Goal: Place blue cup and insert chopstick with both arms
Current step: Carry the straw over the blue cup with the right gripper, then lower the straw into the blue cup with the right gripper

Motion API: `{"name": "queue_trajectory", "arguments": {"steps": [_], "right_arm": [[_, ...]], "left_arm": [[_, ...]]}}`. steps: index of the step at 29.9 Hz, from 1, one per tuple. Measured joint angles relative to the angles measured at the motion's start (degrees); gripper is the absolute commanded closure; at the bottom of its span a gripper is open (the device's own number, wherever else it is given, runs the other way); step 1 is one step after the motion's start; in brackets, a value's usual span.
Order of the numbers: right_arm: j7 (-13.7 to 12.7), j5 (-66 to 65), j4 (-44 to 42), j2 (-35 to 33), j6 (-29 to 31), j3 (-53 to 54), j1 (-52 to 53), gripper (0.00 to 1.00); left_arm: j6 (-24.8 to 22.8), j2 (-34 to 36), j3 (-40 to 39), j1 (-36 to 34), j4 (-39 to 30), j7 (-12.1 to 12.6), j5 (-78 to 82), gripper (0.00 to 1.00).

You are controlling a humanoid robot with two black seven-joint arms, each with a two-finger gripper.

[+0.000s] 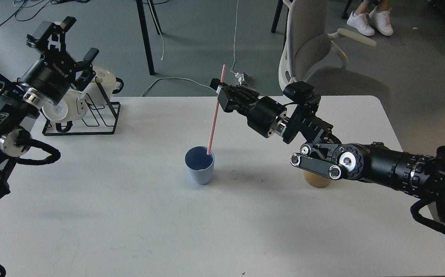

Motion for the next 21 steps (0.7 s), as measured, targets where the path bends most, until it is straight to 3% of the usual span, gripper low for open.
{"name": "queue_trajectory", "arguments": {"steps": [21], "right_arm": [[0.0,0.0,-1.7,2.9,0.0,-0.1,-1.7,0.98]], "left_arm": [[0.0,-0.1,0.0,0.0,0.0,0.0,0.0,0.08]]}}
